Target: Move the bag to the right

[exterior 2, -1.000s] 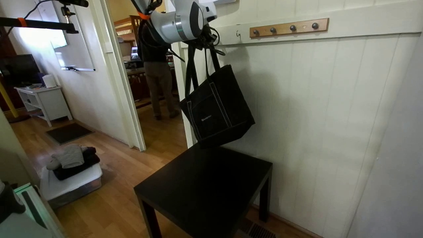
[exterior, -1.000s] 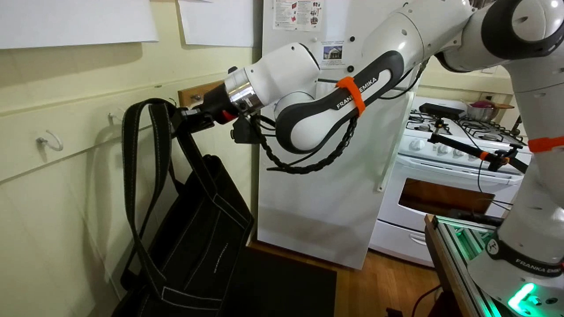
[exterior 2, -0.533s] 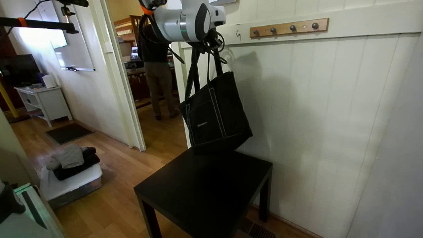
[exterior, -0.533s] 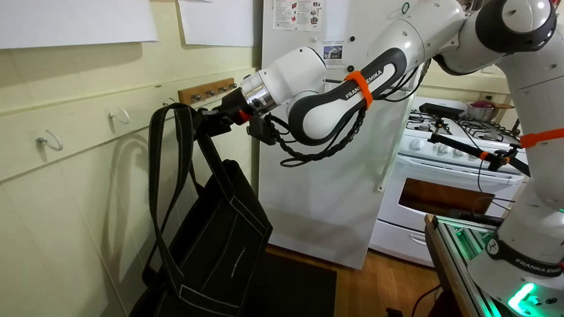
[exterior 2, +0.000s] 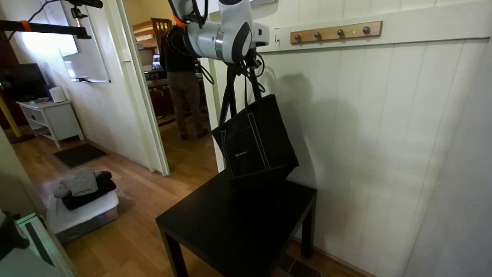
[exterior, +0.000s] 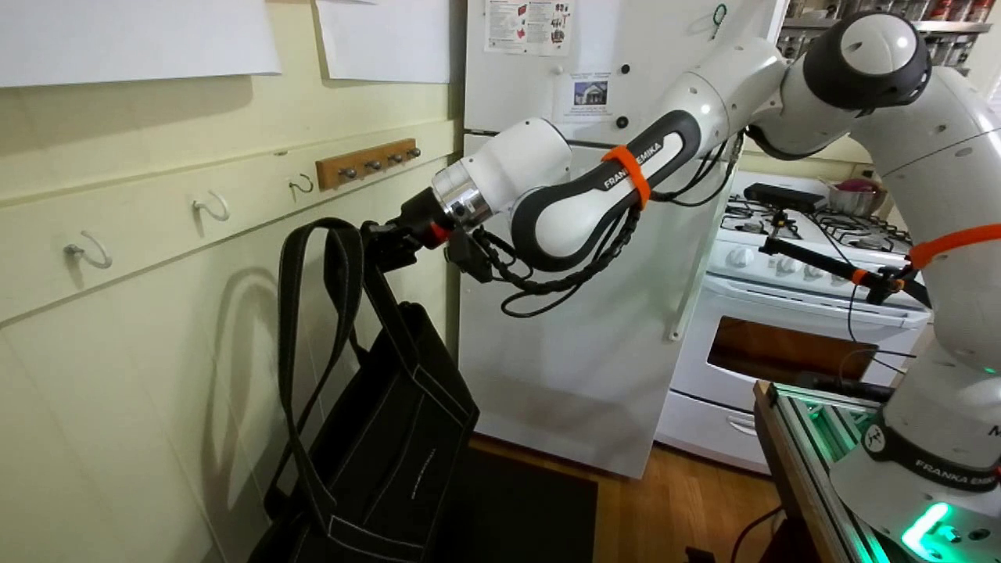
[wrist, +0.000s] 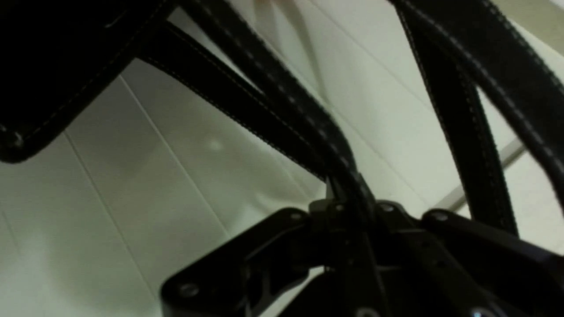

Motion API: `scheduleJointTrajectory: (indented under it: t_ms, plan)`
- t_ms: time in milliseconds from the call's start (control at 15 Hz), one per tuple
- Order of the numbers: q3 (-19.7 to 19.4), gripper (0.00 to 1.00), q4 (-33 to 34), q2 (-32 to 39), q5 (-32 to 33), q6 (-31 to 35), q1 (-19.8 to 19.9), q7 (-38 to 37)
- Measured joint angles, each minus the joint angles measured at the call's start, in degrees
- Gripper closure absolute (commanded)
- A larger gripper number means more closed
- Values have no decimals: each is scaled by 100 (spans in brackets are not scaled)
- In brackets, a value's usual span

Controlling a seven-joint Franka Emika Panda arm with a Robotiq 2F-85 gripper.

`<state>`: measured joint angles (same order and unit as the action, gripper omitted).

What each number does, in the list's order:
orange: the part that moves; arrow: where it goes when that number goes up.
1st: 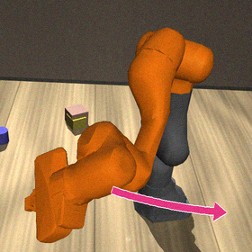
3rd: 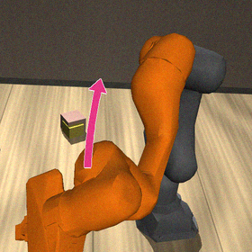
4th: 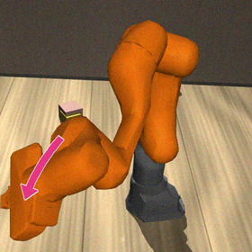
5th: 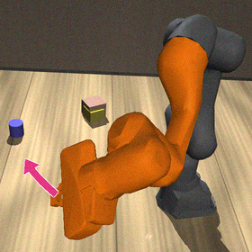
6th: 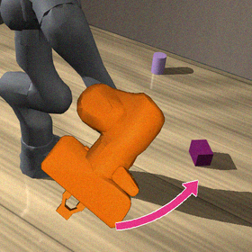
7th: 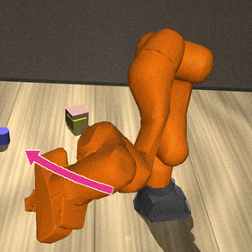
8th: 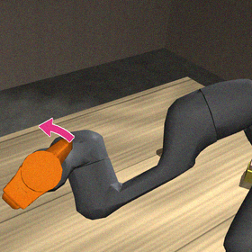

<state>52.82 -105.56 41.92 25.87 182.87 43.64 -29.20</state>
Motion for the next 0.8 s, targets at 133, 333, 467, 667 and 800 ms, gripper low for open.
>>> scheduleJointTrajectory:
  t_ms: [133, 333, 467, 667, 800]
  plan:
    - [27, 99, 20, 186, 0, 0, -24, 70]
    - [118, 99, 96, 457, 0, 0, -54, 114]
    - [237, 99, 173, 643, -2, 0, -42, 114]
    - [416, 99, 303, 913, -4, 0, -24, 114]
    - [529, 99, 361, 1061, -4, 0, -23, 132]
